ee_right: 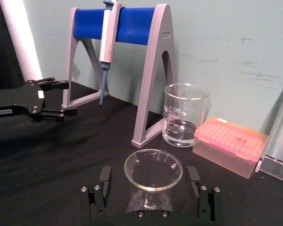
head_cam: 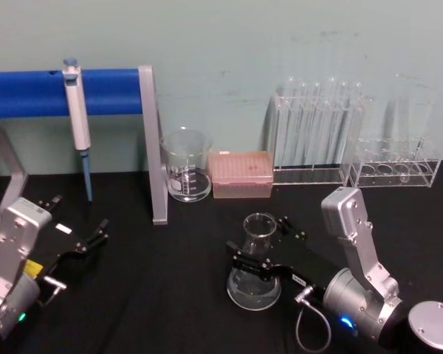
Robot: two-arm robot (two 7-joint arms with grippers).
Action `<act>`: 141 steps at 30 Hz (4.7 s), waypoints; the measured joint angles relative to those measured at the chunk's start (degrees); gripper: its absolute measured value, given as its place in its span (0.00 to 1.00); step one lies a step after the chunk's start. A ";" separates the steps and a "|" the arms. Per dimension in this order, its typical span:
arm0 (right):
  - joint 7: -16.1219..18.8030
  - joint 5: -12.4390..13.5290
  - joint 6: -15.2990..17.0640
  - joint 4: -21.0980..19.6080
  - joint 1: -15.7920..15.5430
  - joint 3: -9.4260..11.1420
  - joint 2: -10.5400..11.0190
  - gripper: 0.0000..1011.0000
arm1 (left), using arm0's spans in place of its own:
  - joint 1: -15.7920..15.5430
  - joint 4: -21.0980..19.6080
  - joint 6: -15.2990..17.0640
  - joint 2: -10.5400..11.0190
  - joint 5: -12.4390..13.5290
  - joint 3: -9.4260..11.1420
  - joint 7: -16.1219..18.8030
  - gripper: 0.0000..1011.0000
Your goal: Grasp the erlenmeyer flask with one hand, shake it three times, then place it back.
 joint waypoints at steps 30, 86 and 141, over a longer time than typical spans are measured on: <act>1.94 5.34 1.15 -11.20 -8.23 5.16 9.63 0.99 | 0.00 0.00 0.00 0.00 0.00 0.00 0.00 0.99; -11.35 -2.20 0.09 -3.99 -6.68 10.28 0.39 0.99 | 0.00 0.00 0.00 0.00 0.00 0.00 0.00 0.99; -11.35 -2.11 0.10 -4.05 -6.69 10.28 0.45 0.99 | 0.00 0.00 0.00 0.00 0.00 0.00 0.00 0.99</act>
